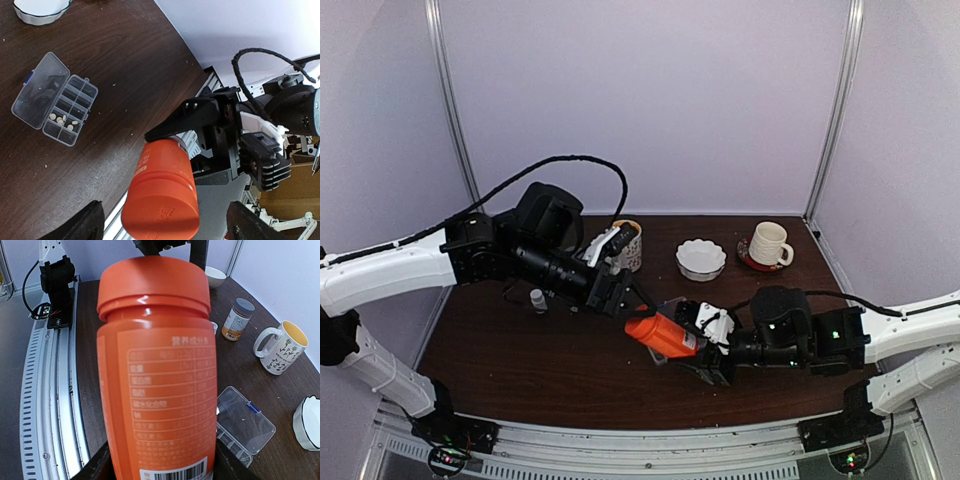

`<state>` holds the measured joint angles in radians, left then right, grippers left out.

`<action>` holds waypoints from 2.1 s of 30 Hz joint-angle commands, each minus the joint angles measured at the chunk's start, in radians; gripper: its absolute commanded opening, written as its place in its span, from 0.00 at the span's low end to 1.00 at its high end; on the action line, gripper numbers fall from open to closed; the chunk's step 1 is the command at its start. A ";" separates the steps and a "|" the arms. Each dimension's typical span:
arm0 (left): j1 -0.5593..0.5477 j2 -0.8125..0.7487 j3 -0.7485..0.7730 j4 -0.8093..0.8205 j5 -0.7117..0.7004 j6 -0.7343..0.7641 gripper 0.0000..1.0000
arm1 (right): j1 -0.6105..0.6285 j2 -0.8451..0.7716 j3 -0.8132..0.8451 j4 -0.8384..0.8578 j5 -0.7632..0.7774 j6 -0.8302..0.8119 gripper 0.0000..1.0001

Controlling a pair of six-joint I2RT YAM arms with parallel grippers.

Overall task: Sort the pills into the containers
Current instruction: Screw the lid of the pill bottle onto the pill bottle.

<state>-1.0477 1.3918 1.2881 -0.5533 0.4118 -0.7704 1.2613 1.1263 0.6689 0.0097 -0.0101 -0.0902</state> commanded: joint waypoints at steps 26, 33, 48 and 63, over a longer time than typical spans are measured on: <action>0.004 -0.016 -0.049 0.054 0.198 0.236 0.44 | -0.071 0.026 0.068 0.135 -0.512 0.202 0.00; -0.030 -0.069 -0.108 0.085 0.242 0.734 0.48 | -0.082 0.055 0.094 0.274 -0.775 0.377 0.00; -0.022 -0.109 -0.030 0.042 0.118 1.238 0.94 | -0.089 0.028 0.124 0.168 -0.769 0.405 0.00; -0.010 -0.315 -0.039 0.089 -0.055 0.432 0.98 | -0.063 -0.035 0.139 -0.078 -0.366 0.214 0.00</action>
<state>-1.0657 1.0462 1.1378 -0.3439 0.4522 -0.0429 1.1774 1.1488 0.7666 0.0193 -0.5987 0.2188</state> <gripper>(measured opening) 0.976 0.573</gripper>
